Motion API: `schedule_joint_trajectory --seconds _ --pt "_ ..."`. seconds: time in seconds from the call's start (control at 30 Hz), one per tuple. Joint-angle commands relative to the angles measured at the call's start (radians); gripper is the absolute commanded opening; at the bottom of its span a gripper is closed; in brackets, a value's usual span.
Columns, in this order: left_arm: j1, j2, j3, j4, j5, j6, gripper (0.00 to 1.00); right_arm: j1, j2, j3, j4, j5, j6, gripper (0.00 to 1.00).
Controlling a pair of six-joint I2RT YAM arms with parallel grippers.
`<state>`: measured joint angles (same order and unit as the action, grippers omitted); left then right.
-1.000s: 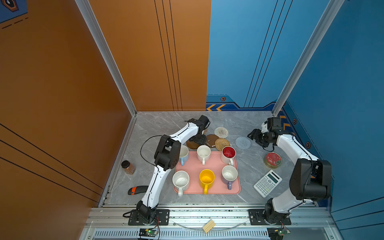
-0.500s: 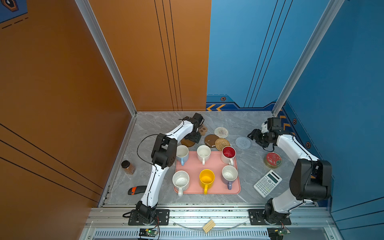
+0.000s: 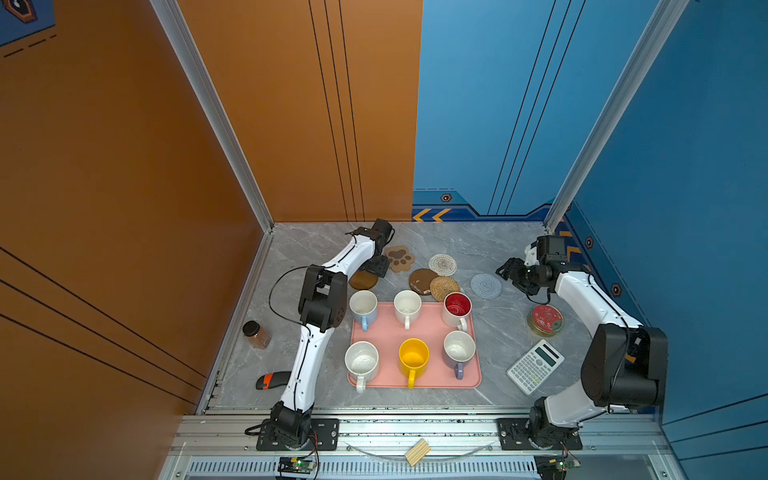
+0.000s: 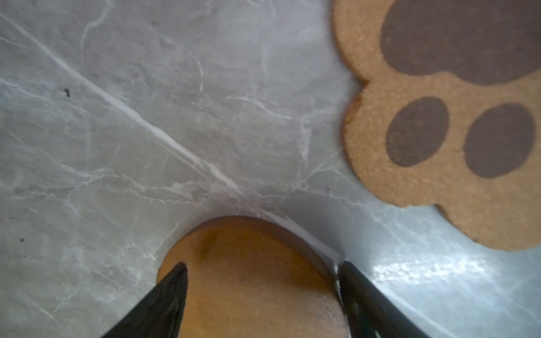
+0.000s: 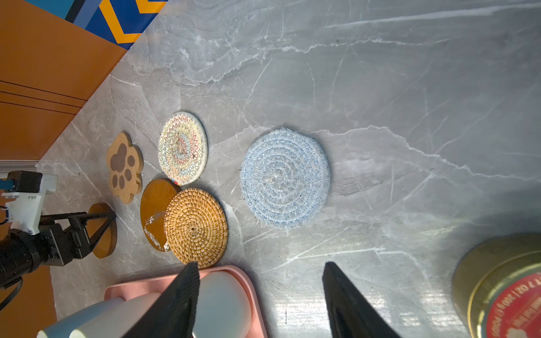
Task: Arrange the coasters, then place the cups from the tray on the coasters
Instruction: 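Grip the wooden coaster with the left gripper and drag it toward the robot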
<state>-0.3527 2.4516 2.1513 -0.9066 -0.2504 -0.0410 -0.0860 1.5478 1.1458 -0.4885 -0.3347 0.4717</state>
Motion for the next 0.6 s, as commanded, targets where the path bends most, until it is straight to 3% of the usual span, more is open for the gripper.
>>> schedule_joint_trajectory --seconds 0.0,0.4,0.57 --pt "0.024 0.056 0.027 -0.036 -0.026 0.018 0.82 -0.009 -0.040 -0.013 -0.024 0.023 0.016 0.66" --pt "0.044 -0.029 0.170 -0.034 -0.034 -0.023 0.85 -0.018 -0.067 -0.012 -0.036 0.016 0.017 0.66" --pt "0.051 -0.135 0.142 -0.035 -0.041 -0.037 0.85 -0.018 -0.078 -0.020 -0.038 0.015 0.016 0.66"
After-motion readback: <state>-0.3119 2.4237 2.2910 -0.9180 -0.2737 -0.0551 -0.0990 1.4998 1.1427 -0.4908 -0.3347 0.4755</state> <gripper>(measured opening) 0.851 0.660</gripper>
